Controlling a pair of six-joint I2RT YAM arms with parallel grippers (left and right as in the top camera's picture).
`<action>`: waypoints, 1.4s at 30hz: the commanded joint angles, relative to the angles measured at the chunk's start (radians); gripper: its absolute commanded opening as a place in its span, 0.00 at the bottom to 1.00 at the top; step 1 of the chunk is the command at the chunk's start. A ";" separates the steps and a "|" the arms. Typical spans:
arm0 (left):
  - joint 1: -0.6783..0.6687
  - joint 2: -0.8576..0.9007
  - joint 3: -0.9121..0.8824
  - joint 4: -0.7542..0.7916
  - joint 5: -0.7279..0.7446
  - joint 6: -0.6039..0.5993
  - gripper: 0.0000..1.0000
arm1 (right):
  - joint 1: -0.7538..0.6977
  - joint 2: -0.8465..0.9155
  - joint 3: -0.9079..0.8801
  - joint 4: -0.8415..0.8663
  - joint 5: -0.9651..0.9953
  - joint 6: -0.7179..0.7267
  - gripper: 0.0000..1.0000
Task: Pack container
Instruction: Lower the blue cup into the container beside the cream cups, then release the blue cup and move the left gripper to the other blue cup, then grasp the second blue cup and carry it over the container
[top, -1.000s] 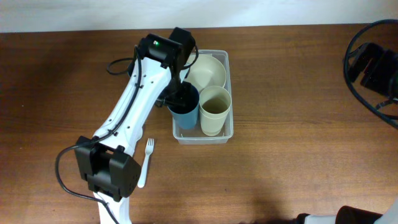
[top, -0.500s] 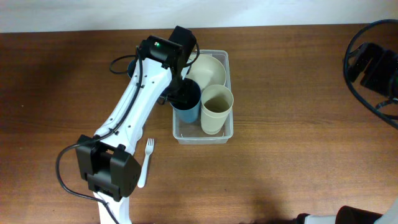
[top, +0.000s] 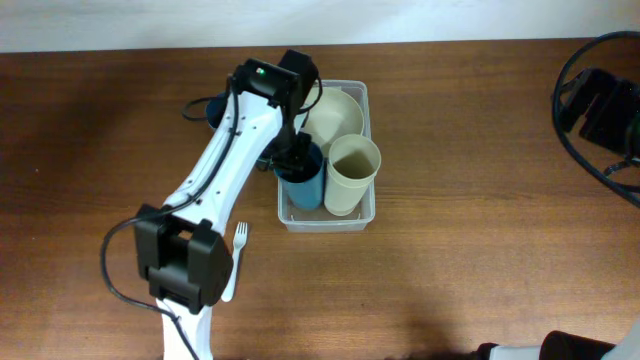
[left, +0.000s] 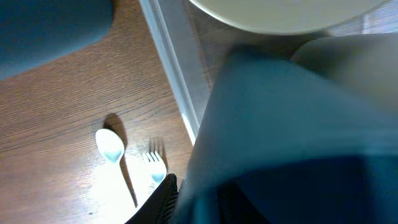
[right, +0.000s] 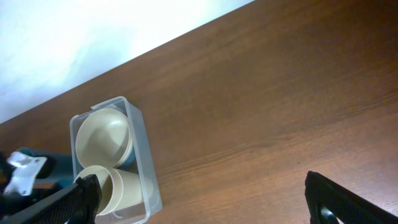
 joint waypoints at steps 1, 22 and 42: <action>-0.004 0.014 0.002 0.014 0.011 -0.005 0.24 | -0.008 0.001 0.008 0.003 0.002 -0.007 0.99; 0.145 -0.063 0.514 -0.187 -0.053 0.002 0.67 | -0.008 0.001 0.008 0.003 0.002 -0.007 0.99; 0.363 -0.060 0.001 0.280 0.043 -0.006 0.67 | -0.008 0.001 0.008 0.003 0.002 -0.007 0.99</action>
